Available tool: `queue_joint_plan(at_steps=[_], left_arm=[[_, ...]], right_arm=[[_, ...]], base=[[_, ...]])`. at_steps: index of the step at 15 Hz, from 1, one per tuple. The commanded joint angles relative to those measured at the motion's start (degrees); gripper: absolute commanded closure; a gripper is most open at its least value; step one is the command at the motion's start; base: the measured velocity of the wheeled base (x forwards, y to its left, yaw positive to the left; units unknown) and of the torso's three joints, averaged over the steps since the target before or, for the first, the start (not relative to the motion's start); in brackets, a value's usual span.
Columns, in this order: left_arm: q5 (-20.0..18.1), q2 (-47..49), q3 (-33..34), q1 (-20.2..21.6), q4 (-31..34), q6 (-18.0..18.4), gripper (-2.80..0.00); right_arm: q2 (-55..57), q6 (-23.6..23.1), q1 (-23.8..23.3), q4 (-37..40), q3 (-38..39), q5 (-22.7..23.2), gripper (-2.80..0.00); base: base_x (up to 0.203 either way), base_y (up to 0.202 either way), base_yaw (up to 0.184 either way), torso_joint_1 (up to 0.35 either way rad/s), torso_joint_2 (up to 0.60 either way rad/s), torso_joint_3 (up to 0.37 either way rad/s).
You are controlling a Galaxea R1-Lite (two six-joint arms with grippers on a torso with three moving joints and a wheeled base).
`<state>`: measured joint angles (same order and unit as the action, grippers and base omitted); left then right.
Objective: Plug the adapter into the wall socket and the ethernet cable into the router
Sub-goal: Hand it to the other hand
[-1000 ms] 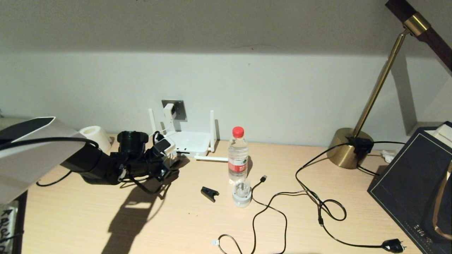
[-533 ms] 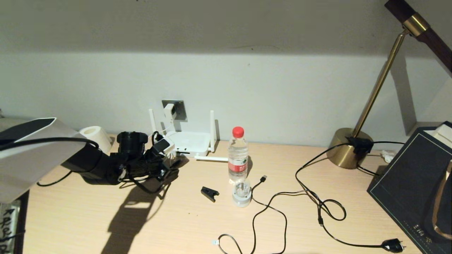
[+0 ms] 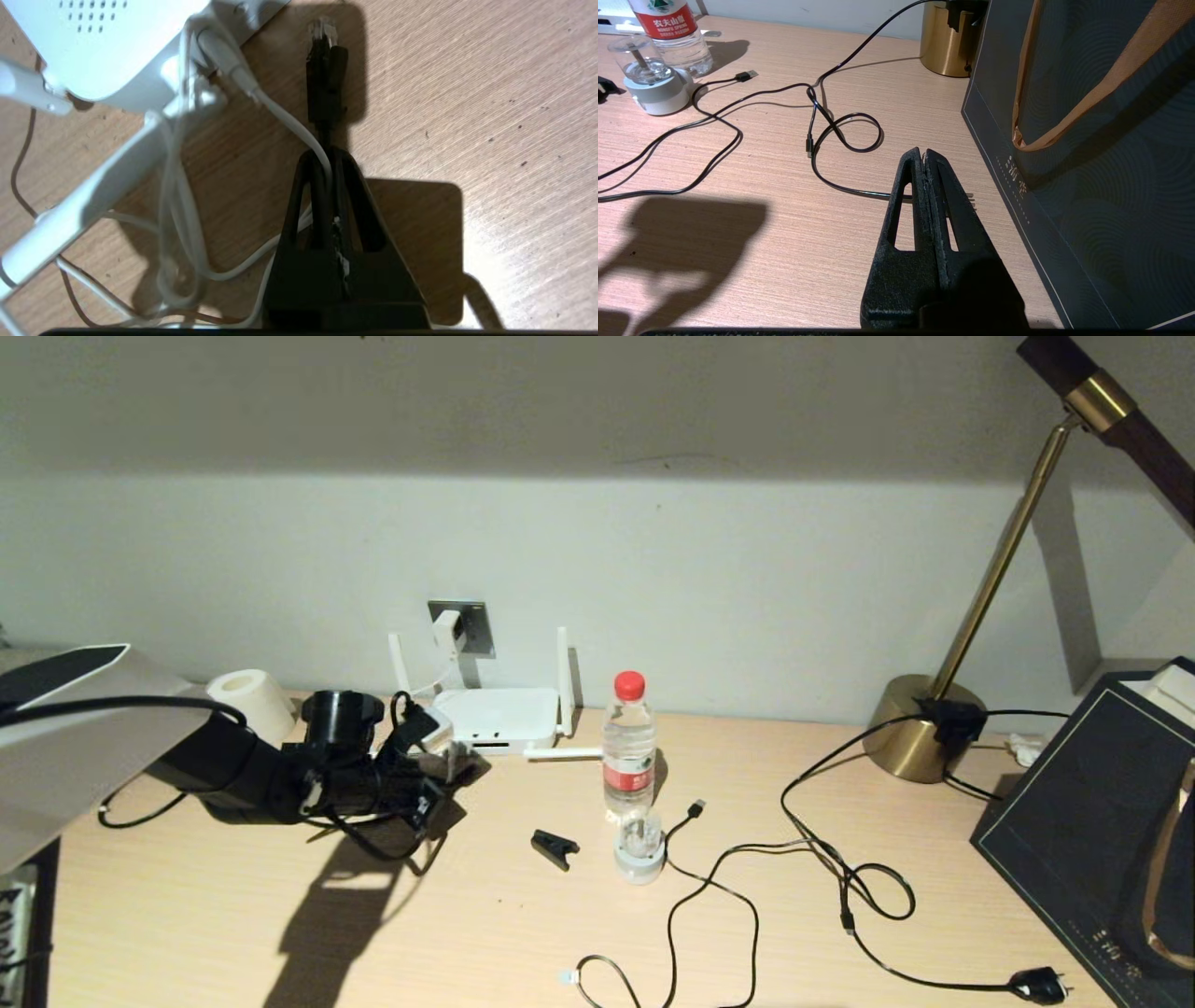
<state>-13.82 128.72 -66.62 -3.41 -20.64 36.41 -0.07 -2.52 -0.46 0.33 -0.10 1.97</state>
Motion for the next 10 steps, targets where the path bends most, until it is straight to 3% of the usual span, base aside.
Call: queue_joint_plan(at_steps=[1, 8, 9, 10], left_arm=[[-0.5, 0.0, 0.0, 0.5, 0.6, 0.2, 0.0], [-0.4, -0.6, 0.1, 1.0, 0.1, -1.2, 0.0], [-0.4, -0.7, 0.1, 1.0, 0.1, -1.2, -2.8], [-0.4, -0.6, 0.2, 1.0, -0.1, -1.0, -2.8]], right_arm=[[0.1, 0.0, -0.1, 0.0, 0.0, 0.0, 0.0], [0.1, 0.0, 0.0, 0.0, 0.0, 0.0, 0.0], [0.1, 0.0, 0.0, 0.0, 0.0, 0.0, 0.0], [0.1, 0.0, 0.0, 0.0, 0.0, 0.0, 0.0]], base=[[0.0, 0.0, 0.0, 0.0, 0.0, 0.0], [0.0, 0.0, 0.0, 0.0, 0.0, 0.0], [0.0, 0.0, 0.0, 0.0, 0.0, 0.0], [0.0, 0.0, 0.0, 0.0, 0.0, 0.0]])
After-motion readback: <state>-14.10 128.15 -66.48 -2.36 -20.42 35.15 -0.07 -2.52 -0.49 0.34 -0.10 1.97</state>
